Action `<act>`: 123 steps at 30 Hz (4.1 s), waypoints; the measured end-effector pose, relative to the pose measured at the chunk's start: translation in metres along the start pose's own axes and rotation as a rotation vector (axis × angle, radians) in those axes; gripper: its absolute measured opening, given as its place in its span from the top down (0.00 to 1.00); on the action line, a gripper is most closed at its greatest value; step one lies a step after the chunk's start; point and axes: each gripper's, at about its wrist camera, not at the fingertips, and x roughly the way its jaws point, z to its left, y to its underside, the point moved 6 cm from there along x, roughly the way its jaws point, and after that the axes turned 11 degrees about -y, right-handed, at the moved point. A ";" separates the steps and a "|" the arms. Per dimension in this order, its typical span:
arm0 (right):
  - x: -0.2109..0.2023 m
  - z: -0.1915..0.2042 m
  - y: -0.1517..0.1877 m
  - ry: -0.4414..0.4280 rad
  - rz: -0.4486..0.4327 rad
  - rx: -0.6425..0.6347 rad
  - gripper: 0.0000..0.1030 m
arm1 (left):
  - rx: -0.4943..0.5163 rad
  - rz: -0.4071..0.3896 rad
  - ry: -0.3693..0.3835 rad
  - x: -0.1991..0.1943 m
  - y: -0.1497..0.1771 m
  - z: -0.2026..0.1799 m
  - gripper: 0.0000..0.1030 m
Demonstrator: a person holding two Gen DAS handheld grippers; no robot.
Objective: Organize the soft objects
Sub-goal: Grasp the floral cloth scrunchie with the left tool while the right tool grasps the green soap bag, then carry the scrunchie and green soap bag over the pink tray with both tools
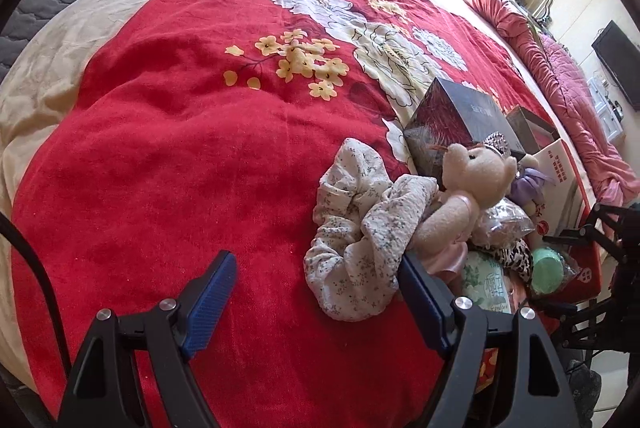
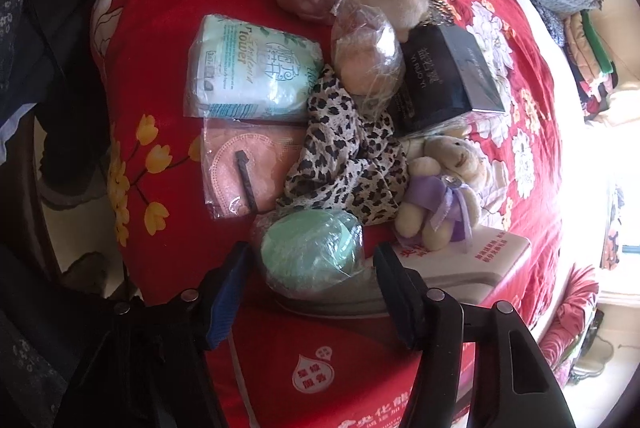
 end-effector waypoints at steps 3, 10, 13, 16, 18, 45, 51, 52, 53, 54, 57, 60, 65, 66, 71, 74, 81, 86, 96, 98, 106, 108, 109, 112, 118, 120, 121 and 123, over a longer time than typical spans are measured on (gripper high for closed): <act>0.009 -0.004 -0.003 -0.003 0.011 -0.002 0.50 | -0.035 -0.001 0.062 0.004 -0.006 0.000 0.28; 0.004 -0.020 -0.006 -0.041 -0.064 0.094 0.56 | -0.028 0.024 0.098 0.023 -0.013 -0.010 0.52; -0.007 -0.027 -0.006 -0.050 -0.124 0.163 0.56 | -0.034 0.035 0.146 0.028 -0.016 -0.015 0.78; -0.021 -0.033 -0.005 -0.061 -0.198 0.239 0.56 | -0.029 0.042 0.159 0.034 -0.016 -0.019 0.85; -0.030 -0.036 -0.004 -0.060 -0.252 0.294 0.56 | -0.035 0.024 0.154 0.031 -0.016 -0.019 0.86; -0.115 -0.035 0.053 -0.048 -0.778 0.932 0.56 | 0.100 -0.282 0.059 -0.110 -0.004 -0.083 0.87; -0.130 -0.033 0.064 -0.024 -0.808 0.958 0.56 | 0.163 -0.295 0.068 -0.123 0.003 -0.114 0.87; -0.134 -0.033 0.066 -0.019 -0.814 0.959 0.56 | 0.172 -0.297 0.070 -0.124 0.004 -0.119 0.87; -0.137 -0.032 0.068 -0.016 -0.822 0.960 0.56 | 0.183 -0.298 0.072 -0.126 0.005 -0.124 0.87; -0.140 -0.032 0.070 -0.009 -0.827 0.964 0.56 | 0.190 -0.301 0.074 -0.128 0.006 -0.128 0.87; -0.150 -0.031 0.076 0.008 -0.850 0.969 0.56 | 0.213 -0.311 0.081 -0.136 0.006 -0.142 0.87; -0.160 -0.031 0.085 0.028 -0.875 0.980 0.56 | 0.239 -0.326 0.093 -0.146 0.006 -0.157 0.87; -0.175 -0.032 0.105 0.064 -0.904 1.012 0.56 | 0.281 -0.346 0.106 -0.158 0.003 -0.183 0.87; -0.177 -0.032 0.110 0.073 -0.908 1.020 0.56 | 0.289 -0.350 0.108 -0.161 0.003 -0.188 0.87; -0.192 -0.031 0.139 0.127 -0.929 1.068 0.56 | 0.335 -0.371 0.126 -0.173 0.002 -0.217 0.87; -0.201 -0.032 0.159 0.161 -0.940 1.107 0.56 | 0.370 -0.386 0.138 -0.179 0.001 -0.236 0.87; -0.214 -0.033 0.199 0.224 -0.951 1.176 0.56 | 0.439 -0.398 0.173 -0.186 0.002 -0.280 0.87; -0.218 -0.031 0.221 0.260 -0.952 1.216 0.56 | 0.486 -0.391 0.189 -0.183 0.005 -0.309 0.87; -0.208 -0.029 0.250 0.282 -0.947 1.275 0.56 | 0.566 -0.350 0.202 -0.163 0.014 -0.356 0.87; -0.203 -0.029 0.255 0.281 -0.942 1.288 0.56 | 0.574 -0.335 0.205 -0.155 0.015 -0.363 0.87; -0.169 -0.030 0.271 0.227 -0.902 1.343 0.56 | 0.605 -0.230 0.211 -0.116 0.020 -0.385 0.87; -0.157 -0.030 0.272 0.210 -0.868 1.348 0.56 | 0.617 -0.194 0.210 -0.105 0.023 -0.390 0.87; -0.150 -0.030 0.273 0.205 -0.850 1.351 0.56 | 0.625 -0.177 0.206 -0.099 0.024 -0.393 0.87; -0.133 -0.029 0.275 0.180 -0.812 1.357 0.56 | 0.631 -0.114 0.209 -0.084 0.029 -0.400 0.87; -0.107 -0.027 0.287 0.124 -0.781 1.393 0.56 | 0.663 -0.051 0.179 -0.061 0.034 -0.411 0.87; -0.100 -0.027 0.288 0.105 -0.765 1.396 0.56 | 0.673 -0.035 0.170 -0.055 0.034 -0.414 0.87; -0.095 -0.027 0.288 0.091 -0.760 1.397 0.56 | 0.675 -0.030 0.164 -0.053 0.034 -0.415 0.87; -0.088 -0.026 0.287 0.067 -0.744 1.402 0.56 | 0.683 -0.011 0.148 -0.046 0.034 -0.416 0.87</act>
